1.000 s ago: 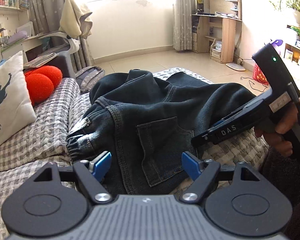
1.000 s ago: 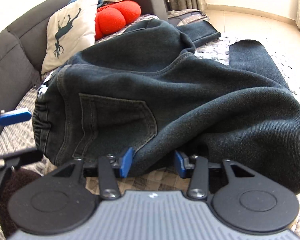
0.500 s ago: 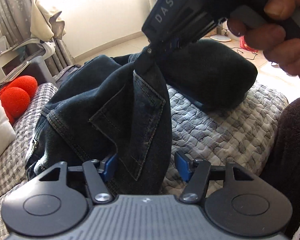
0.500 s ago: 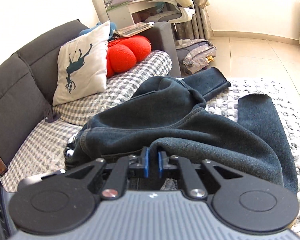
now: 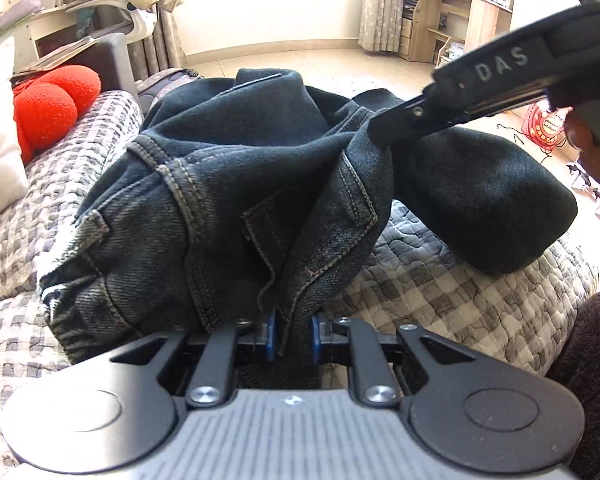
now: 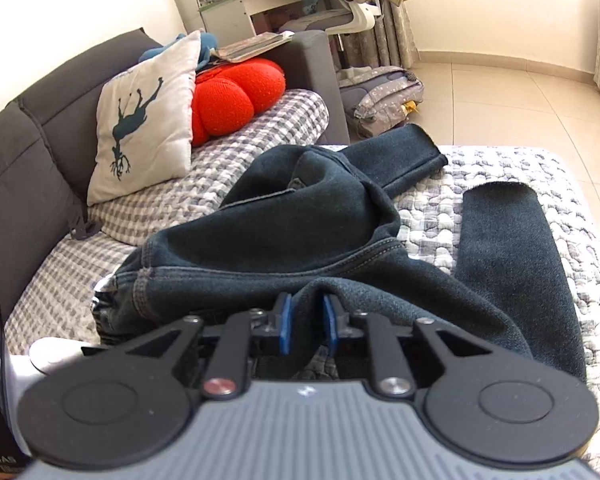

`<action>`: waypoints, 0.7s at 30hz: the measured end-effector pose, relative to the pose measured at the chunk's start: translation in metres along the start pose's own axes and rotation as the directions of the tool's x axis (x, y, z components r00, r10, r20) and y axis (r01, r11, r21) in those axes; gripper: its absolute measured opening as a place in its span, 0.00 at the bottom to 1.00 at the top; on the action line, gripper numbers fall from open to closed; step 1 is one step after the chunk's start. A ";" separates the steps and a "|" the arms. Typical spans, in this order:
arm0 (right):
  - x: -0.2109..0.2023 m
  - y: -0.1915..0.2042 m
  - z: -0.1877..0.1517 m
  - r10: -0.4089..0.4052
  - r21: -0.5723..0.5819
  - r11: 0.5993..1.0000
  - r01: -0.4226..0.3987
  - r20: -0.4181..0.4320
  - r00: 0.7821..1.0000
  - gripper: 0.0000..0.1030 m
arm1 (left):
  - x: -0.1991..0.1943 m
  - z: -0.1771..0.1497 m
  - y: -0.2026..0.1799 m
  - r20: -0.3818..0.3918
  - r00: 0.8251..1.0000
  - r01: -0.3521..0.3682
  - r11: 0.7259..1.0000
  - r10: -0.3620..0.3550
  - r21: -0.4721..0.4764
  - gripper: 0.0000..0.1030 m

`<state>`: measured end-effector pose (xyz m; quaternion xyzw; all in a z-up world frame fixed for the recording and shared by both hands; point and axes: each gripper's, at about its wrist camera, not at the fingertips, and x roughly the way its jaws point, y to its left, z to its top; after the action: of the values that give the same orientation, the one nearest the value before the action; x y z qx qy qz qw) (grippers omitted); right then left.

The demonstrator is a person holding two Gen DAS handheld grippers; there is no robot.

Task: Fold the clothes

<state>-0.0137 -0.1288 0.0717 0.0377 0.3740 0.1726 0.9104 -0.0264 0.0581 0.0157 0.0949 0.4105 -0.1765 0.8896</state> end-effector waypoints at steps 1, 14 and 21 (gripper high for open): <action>-0.007 0.001 -0.003 -0.015 -0.021 1.000 0.015 0.018 1.000 0.26 | -0.001 0.000 0.000 0.002 1.000 0.000 1.000 0.000 -0.005 0.16; -0.048 -0.012 -0.056 -0.231 -0.213 0.945 0.249 0.108 0.967 0.54 | -0.029 0.008 0.018 0.102 0.995 0.007 0.992 0.006 -0.128 0.15; -0.053 -0.015 -0.080 -0.252 -0.259 0.928 0.267 0.087 0.964 0.57 | -0.052 0.020 0.025 0.177 0.984 0.017 0.985 0.014 -0.172 0.14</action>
<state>-0.0993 -0.1661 0.0464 -0.1311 0.3252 0.0987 0.9313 -0.0334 0.0873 0.0690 0.0010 0.3436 -0.1486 0.9273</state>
